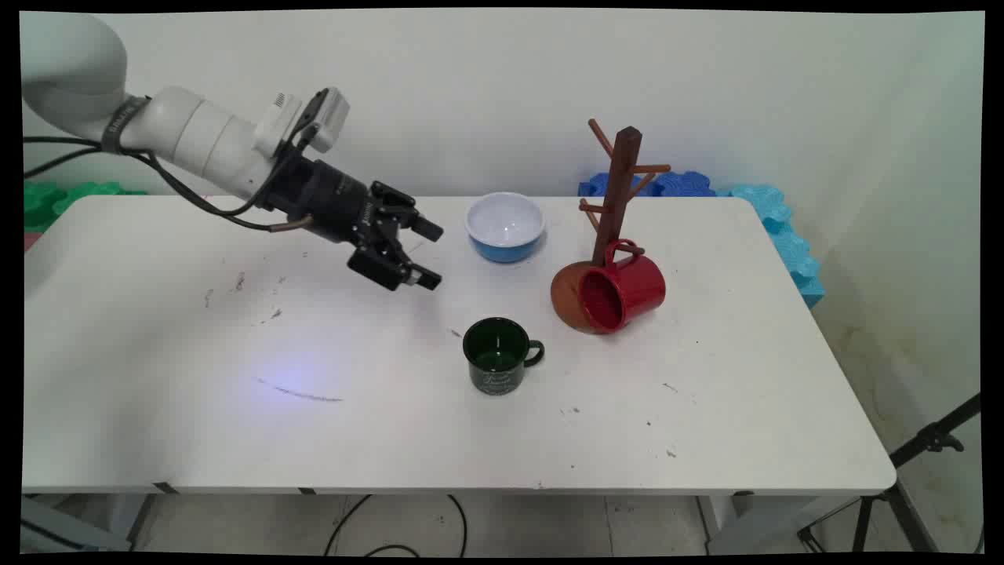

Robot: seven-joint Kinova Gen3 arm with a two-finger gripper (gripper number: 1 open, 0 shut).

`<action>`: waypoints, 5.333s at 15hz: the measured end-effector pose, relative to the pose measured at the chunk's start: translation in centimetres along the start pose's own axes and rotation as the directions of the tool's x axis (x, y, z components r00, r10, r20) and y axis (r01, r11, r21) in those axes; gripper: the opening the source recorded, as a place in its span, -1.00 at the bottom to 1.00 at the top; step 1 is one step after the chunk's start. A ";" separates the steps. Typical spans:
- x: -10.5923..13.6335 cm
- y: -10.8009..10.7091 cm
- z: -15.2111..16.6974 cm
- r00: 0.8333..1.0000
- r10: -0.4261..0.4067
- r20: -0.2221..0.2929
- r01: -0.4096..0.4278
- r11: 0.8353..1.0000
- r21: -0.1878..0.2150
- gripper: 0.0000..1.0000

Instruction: Pick up the red mug from the rack

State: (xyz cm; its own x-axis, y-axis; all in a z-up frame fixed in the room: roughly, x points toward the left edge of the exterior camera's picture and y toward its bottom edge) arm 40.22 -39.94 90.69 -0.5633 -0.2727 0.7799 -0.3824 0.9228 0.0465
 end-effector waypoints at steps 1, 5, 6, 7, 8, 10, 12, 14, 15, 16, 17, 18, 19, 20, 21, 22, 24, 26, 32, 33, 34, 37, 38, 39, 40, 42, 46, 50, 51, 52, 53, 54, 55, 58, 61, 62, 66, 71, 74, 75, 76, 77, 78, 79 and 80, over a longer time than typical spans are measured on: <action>0.5 0.5 0.5 1.000 -0.014 -0.012 0.014 1.000 0.004 1.00; 2.7 2.7 2.9 0.995 -0.087 -0.054 0.088 0.996 0.022 1.00; 3.5 3.5 3.9 0.992 -0.109 -0.063 0.111 0.993 0.028 1.00; 4.3 4.2 5.0 0.989 -0.130 -0.070 0.132 0.991 0.037 1.00; 4.9 4.8 6.0 0.987 -0.146 -0.073 0.150 0.988 0.045 1.00; 6.0 6.0 8.2 0.980 -0.187 -0.072 0.193 0.979 0.073 1.00; 6.8 7.1 10.3 0.971 -0.229 -0.067 0.235 0.966 0.103 1.00; 7.2 8.0 12.3 0.958 -0.277 -0.067 0.284 0.949 0.135 1.00; 7.3 8.4 13.1 0.952 -0.297 -0.069 0.304 0.941 0.147 1.00; 7.4 8.9 14.1 0.945 -0.320 -0.073 0.328 0.931 0.161 1.00; 7.4 9.2 14.8 0.938 -0.338 -0.078 0.346 0.923 0.170 1.00; 7.4 9.4 15.3 0.934 -0.349 -0.082 0.358 0.917 0.176 1.00; 7.5 9.8 16.0 0.927 -0.365 -0.089 0.375 0.909 0.182 1.00; 7.6 10.2 16.8 0.920 -0.379 -0.097 0.391 0.901 0.185 1.00; 7.6 10.6 17.4 0.913 -0.393 -0.107 0.407 0.894 0.186 1.00; 7.7 10.9 17.9 0.907 -0.405 -0.115 0.420 0.888 0.187 1.00; 7.7 11.4 18.5 0.893 -0.428 -0.136 0.448 0.875 0.185 1.00; 7.6 11.9 19.1 0.880 -0.444 -0.170 0.470 0.864 0.179 1.00; 7.1 13.4 20.3 0.855 -0.461 -0.237 0.501 0.852 0.152 1.00; 7.0 13.6 20.5 0.853 -0.462 -0.245 0.504 0.851 0.150 1.00; 6.8 13.7 20.6 0.849 -0.464 -0.252 0.508 0.848 0.150 1.00; 6.4 14.1 21.1 0.850 -0.453 -0.268 0.502 0.851 0.156 1.00; 6.3 14.2 21.2 0.857 -0.438 -0.271 0.488 0.858 0.159 1.00; 6.3 14.3 21.3 0.869 -0.412 -0.273 0.464 0.870 0.165 1.00; 6.2 14.3 21.4 0.880 -0.387 -0.274 0.441 0.881 0.171 1.00; 6.1 14.2 21.5 0.903 -0.333 -0.272 0.389 0.902 0.188 1.00; 5.4 13.6 21.6 0.925 -0.272 -0.266 0.335 0.913 0.233 1.00; 4.6 13.1 21.8 0.923 -0.284 -0.261 0.350 0.902 0.253 1.00; 4.4 13.0 21.9 0.922 -0.288 -0.259 0.352 0.901 0.253 1.00; 4.3 12.9 22.0 0.921 -0.292 -0.258 0.356 0.899 0.254 1.00; 4.1 12.9 22.1 0.920 -0.295 -0.257 0.359 0.898 0.255 1.00; 3.9 12.8 22.3 0.918 -0.301 -0.257 0.365 0.895 0.256 1.00; 3.8 12.7 22.5 0.916 -0.306 -0.258 0.370 0.893 0.255 1.00; 3.5 12.2 23.4 0.912 -0.315 -0.264 0.380 0.890 0.252 1.00; 3.2 11.4 24.6 0.908 -0.318 -0.273 0.387 0.886 0.255 1.00; 3.2 11.3 24.8 0.907 -0.317 -0.276 0.387 0.886 0.255 1.00; 3.0 10.6 26.5 0.906 -0.312 -0.286 0.385 0.889 0.250 1.00; 2.7 9.9 28.7 0.904 -0.313 -0.291 0.388 0.886 0.252 1.00; 2.6 9.7 29.8 0.901 -0.320 -0.294 0.396 0.884 0.250 1.00; 2.7 9.6 30.2 0.899 -0.321 -0.297 0.397 0.883 0.248 1.00; 2.8 9.6 30.6 0.898 -0.321 -0.302 0.399 0.883 0.246 1.00; 2.9 9.5 30.9 0.896 -0.321 -0.307 0.400 0.884 0.244 1.00; 3.0 9.4 31.2 0.895 -0.320 -0.310 0.401 0.883 0.243 1.00; 3.0 9.3 31.4 0.894 -0.320 -0.314 0.402 0.883 0.243 1.00; 3.1 9.2 31.7 0.893 -0.320 -0.316 0.402 0.883 0.242 1.00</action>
State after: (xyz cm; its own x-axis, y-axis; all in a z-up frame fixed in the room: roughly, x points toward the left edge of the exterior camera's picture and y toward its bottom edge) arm 11.78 -40.85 73.76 -0.1489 -0.4529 0.8791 -0.7418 0.6390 0.2035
